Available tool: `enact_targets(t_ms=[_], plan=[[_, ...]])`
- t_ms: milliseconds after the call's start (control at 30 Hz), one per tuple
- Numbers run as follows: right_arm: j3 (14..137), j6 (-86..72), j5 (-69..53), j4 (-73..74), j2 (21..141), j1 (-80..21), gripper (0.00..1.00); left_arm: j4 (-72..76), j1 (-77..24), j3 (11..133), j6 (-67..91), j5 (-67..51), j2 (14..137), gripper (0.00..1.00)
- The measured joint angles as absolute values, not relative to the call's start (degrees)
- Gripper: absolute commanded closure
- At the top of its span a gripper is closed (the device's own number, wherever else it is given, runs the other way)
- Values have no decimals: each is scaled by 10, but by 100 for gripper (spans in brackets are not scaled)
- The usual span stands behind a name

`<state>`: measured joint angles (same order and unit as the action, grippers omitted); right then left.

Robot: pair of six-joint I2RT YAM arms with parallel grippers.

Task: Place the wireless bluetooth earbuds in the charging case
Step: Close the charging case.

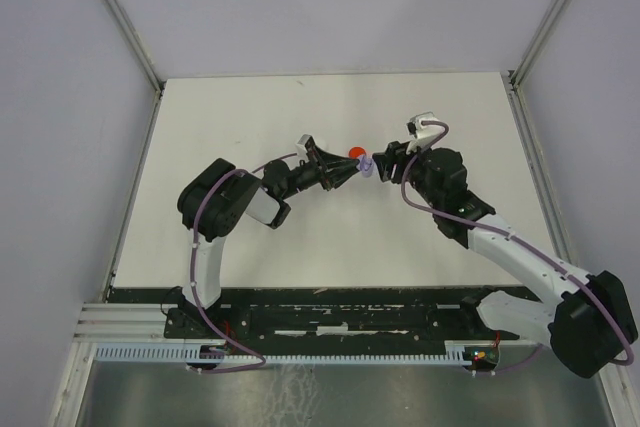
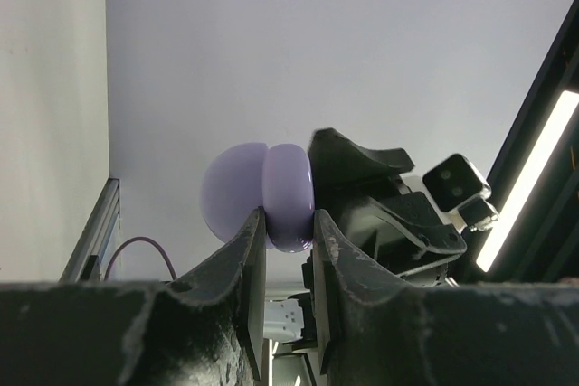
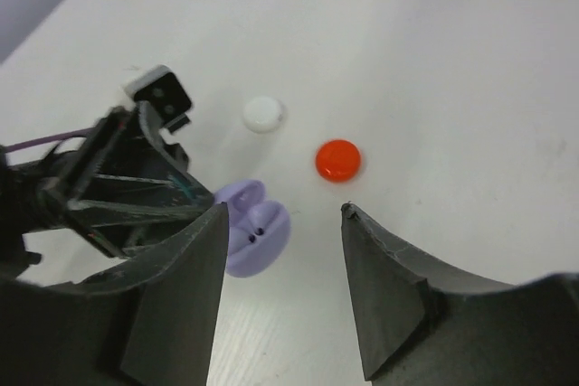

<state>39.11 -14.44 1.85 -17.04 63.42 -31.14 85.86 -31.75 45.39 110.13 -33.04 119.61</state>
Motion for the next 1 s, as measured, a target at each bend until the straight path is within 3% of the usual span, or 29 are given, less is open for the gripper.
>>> enact_targets(t_ms=[33, 100, 133, 333, 1000], plan=[[396, -150, 43, -149, 635, -311, 29, 859, -317, 454, 1101, -330, 1196, 97], [410, -158, 92, -99, 644, -311, 7, 859, -314, 454, 1101, -329, 1196, 97], [420, -161, 115, -75, 651, -311, 0, 859, -312, 453, 1101, -328, 1196, 97], [424, -156, 178, -23, 692, -311, 0, 853, -304, 446, 1101, -295, 1195, 97], [381, -89, 157, -216, 817, -373, 1, 792, -329, 440, 1086, -234, 1151, 97]])
